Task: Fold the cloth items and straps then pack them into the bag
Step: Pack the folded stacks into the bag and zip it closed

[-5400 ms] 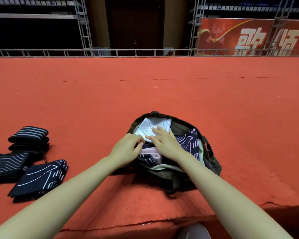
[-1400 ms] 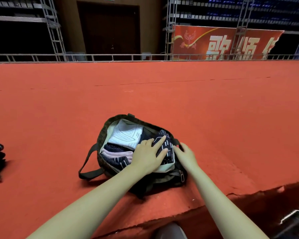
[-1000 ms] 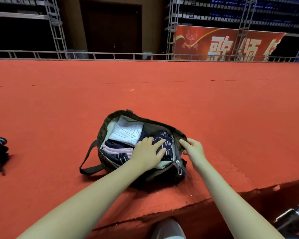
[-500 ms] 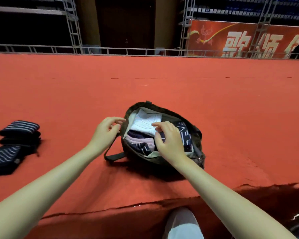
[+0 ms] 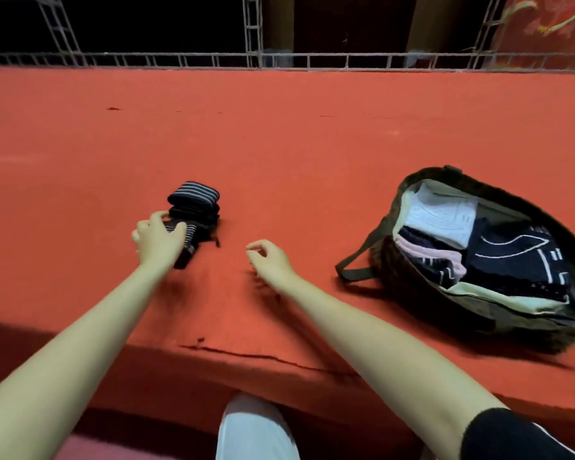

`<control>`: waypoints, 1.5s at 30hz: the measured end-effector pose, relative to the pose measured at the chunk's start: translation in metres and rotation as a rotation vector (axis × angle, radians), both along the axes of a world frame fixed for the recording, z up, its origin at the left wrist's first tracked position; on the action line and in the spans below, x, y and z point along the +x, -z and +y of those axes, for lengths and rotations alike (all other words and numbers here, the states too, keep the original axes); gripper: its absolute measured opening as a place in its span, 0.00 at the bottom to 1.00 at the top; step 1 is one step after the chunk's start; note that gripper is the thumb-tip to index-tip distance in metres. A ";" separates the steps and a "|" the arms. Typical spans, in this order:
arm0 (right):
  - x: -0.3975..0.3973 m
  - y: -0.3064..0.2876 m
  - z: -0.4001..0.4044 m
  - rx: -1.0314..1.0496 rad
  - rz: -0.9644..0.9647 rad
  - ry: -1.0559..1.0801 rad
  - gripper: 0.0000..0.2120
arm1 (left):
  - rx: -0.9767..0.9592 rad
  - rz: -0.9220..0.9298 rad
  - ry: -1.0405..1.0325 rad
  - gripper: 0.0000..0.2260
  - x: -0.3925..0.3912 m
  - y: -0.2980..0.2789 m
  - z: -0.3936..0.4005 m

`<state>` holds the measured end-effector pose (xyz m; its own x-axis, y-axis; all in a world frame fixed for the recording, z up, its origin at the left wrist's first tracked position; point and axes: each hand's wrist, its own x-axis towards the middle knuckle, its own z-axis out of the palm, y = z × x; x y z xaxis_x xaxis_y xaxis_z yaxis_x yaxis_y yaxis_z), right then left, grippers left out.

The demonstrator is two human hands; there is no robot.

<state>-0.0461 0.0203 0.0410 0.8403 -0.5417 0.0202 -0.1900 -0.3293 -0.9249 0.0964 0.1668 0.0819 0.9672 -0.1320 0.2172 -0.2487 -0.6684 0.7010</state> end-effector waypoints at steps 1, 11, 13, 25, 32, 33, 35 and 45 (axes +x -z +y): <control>0.015 0.001 0.004 0.053 0.026 0.003 0.12 | 0.006 0.040 -0.047 0.24 0.010 0.002 0.005; 0.088 0.027 0.018 0.298 0.124 -0.004 0.18 | -0.081 0.667 0.090 0.17 0.091 0.029 0.026; 0.097 0.025 0.013 0.322 0.106 0.022 0.18 | -0.066 0.729 0.103 0.16 0.099 0.031 0.033; 0.073 0.005 0.014 0.662 -0.069 -0.065 0.19 | -0.687 0.749 0.384 0.09 0.014 0.016 0.032; -0.010 -0.043 -0.010 0.433 -0.351 0.067 0.17 | -0.664 0.572 0.603 0.06 -0.074 -0.035 -0.049; -0.028 -0.053 -0.021 0.406 -0.380 0.103 0.14 | -0.656 0.558 0.634 0.08 -0.087 -0.042 -0.062; -0.065 -0.071 -0.046 0.348 -0.451 0.187 0.10 | -0.663 0.519 0.686 0.12 -0.111 -0.053 -0.090; -0.202 -0.115 -0.188 -0.004 -0.315 0.633 0.17 | -0.136 0.260 0.802 0.29 -0.203 -0.057 -0.240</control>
<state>-0.2484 -0.1677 0.1563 0.3173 -0.9240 0.2136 -0.0693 -0.2472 -0.9665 -0.1069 -0.0731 0.1390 0.6132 -0.7873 0.0646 -0.4309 -0.2648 0.8627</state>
